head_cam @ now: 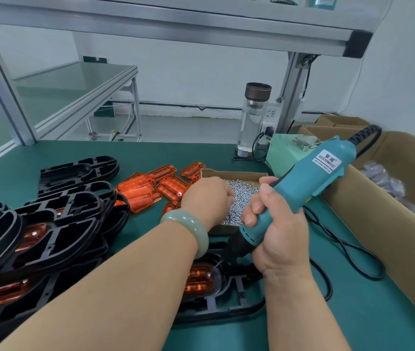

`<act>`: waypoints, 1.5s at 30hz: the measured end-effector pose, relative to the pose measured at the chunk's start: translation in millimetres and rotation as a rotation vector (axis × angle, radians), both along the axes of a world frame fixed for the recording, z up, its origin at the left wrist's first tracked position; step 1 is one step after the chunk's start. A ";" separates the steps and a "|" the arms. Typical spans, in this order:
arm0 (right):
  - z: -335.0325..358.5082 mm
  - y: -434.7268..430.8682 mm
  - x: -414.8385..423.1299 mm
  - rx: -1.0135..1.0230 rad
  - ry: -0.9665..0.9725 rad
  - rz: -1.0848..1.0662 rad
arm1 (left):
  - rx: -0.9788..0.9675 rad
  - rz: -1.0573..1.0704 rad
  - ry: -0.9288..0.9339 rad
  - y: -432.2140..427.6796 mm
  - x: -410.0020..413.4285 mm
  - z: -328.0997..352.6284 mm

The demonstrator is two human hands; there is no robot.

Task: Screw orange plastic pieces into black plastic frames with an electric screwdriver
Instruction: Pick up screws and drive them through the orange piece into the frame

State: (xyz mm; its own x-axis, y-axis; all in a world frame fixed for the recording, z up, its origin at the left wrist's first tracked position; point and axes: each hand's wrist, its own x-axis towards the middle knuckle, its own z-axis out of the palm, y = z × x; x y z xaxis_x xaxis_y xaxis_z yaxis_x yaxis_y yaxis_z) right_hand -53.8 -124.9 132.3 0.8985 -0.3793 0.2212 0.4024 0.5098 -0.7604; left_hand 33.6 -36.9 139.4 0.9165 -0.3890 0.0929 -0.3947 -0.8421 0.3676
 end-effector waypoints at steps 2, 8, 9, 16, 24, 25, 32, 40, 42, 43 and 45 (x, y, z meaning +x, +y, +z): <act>-0.1 -0.1 0.2 0.009 0.002 0.001 | -0.058 0.005 -0.025 0.0 -1.1 3.1; -0.8 -0.5 1.2 0.020 0.013 0.005 | -0.279 0.124 -0.049 1.2 0.8 3.1; -0.9 -0.5 1.2 0.021 0.015 0.005 | -0.314 0.150 -0.052 1.4 0.1 2.9; -0.8 -2.2 1.4 0.049 0.007 -0.006 | -1.049 0.310 0.229 8.7 -21.8 16.7; -1.1 -3.1 -1.1 0.114 0.000 0.009 | -1.141 0.406 0.346 36.4 -71.9 20.6; -1.4 -3.3 -1.3 0.131 0.004 0.013 | -1.117 0.361 0.307 40.2 -80.2 17.5; -0.1 -1.8 -3.0 0.318 -0.010 0.031 | -1.313 0.335 0.387 56.1 -113.7 -12.1; 1.7 -4.4 -4.4 0.459 -0.024 0.025 | -1.399 0.399 0.462 60.1 -124.4 -22.1; 0.9 -4.6 -3.8 0.500 -0.021 0.020 | -1.475 0.426 0.483 60.9 -125.4 -21.4; 1.2 -4.4 -3.8 0.513 -0.027 0.020 | -1.500 0.437 0.499 61.2 -126.1 -20.3; 1.9 -3.1 -3.8 0.521 -0.040 0.023 | -1.546 0.462 0.533 61.8 -127.1 -18.0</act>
